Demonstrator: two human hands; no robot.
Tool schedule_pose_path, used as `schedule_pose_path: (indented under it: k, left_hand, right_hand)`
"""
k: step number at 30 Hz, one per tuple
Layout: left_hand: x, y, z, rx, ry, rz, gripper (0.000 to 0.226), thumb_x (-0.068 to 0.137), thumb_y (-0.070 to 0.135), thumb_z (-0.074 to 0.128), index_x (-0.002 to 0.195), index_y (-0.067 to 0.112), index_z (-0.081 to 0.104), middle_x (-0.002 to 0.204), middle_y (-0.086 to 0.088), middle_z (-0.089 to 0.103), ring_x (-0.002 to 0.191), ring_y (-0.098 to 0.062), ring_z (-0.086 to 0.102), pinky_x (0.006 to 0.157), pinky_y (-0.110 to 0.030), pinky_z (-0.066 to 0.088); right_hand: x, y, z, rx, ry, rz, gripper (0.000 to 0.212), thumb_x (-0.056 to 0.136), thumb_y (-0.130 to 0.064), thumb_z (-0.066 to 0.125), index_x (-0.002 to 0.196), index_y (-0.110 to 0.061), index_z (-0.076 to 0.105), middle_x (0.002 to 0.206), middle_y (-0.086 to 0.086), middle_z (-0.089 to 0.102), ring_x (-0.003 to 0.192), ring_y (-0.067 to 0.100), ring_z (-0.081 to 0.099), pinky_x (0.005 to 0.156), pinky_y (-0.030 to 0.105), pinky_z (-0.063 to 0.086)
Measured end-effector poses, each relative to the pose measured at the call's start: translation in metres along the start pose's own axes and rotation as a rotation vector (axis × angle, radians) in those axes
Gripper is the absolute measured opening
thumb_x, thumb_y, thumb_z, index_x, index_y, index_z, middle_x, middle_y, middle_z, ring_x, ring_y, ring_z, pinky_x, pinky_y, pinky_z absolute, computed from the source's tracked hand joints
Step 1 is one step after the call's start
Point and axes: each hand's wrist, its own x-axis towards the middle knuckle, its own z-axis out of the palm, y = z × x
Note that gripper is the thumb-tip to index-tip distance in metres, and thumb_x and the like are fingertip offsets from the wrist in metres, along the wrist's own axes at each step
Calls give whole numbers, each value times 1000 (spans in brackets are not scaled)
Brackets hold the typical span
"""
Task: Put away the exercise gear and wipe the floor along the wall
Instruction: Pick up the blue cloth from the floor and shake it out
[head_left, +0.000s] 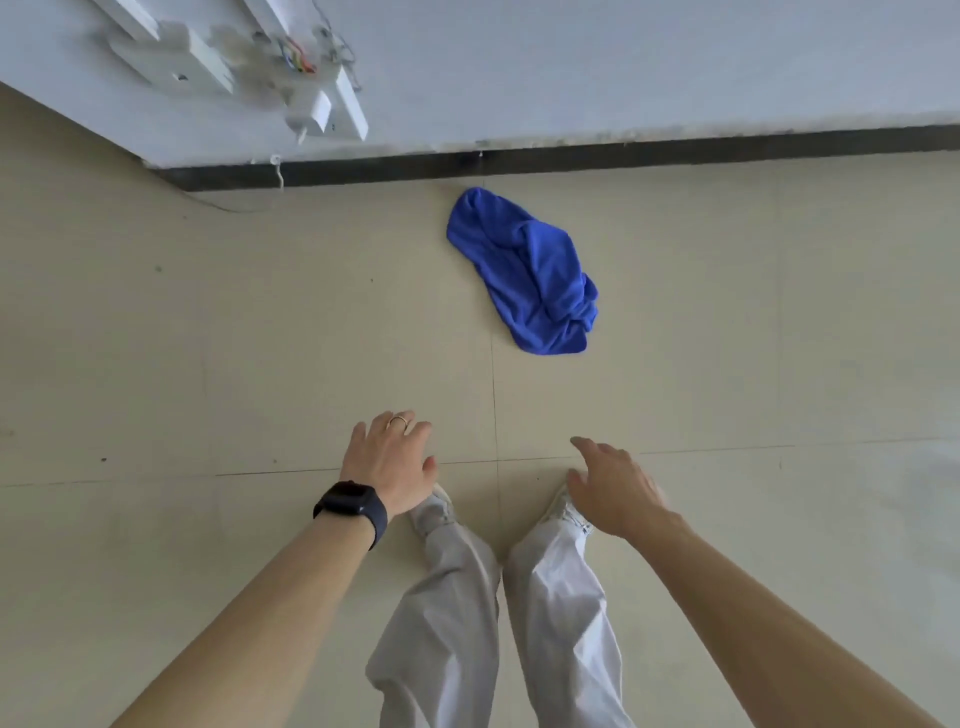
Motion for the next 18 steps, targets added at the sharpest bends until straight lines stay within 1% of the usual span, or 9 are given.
schedule_pose_path:
  k: [4,7,10,12,13,15,16,17,18]
  left_hand:
    - [91,2,65,-166,22,-26,60,95,50,45,150,29,35,161,-3,28,147,-26,26,116,-46,27]
    - [154,2,110,-149,66,-31,67,95,54,43,154,33,22,166,-3,16,151,-29,16,118,-52,22]
    - [206,1,143,-115,130,-21,72,96,58,39,157,37,7,167,-1,-1,153,-31,2,120,-57,13]
    - [231,-2,160,-114,163,-21,75,96,61,36,157,39,-2,167,0,-10,153,-31,-4,120,-58,9]
    - [241,-4,168,-115,166,-29,77,96,62,35,157,38,-5,166,1,-13,153,-31,-6,120,-59,8]
    - [251,-8,184,-112,131,-47,80,95,64,34,156,38,-11,165,3,-21,153,-30,-10,120,-60,8]
    - [253,-8,189,-103,108,-53,81,95,65,34,155,39,-14,163,4,-25,152,-29,-13,119,-61,7]
    - [253,-9,192,-87,93,-54,83,94,65,35,155,39,-16,162,4,-29,152,-28,-15,118,-61,7]
    - [252,-10,191,-67,81,-50,84,94,63,37,155,38,-16,161,4,-30,152,-28,-15,117,-61,7]
  right_hand:
    - [100,13,40,46,85,-45,51,103,-33,41,152,-23,33,154,-2,42,141,24,34,103,41,41]
    - [173,27,68,2,156,-105,56,101,-31,45,154,-19,30,158,0,36,145,24,28,110,42,36]
    - [241,36,85,-64,221,-134,65,101,-35,47,157,-17,19,164,6,21,150,27,18,120,42,23]
    - [279,37,90,-108,291,-162,71,101,-39,47,159,-19,11,167,7,10,152,29,12,122,46,20]
    - [295,35,91,-130,327,-168,74,100,-42,47,159,-21,8,167,7,6,152,30,11,121,48,21]
    - [318,29,91,-190,391,-112,75,99,-47,48,159,-28,6,166,4,5,147,34,18,112,50,32]
    - [325,27,91,-229,430,-75,72,99,-47,50,157,-29,12,163,5,11,140,36,25,102,49,40]
    - [327,23,88,-264,463,-46,65,98,-42,53,153,-28,21,156,6,22,130,37,34,90,48,43]
    - [327,20,84,-288,469,-23,55,98,-33,56,146,-25,29,145,9,32,120,38,41,79,46,42]
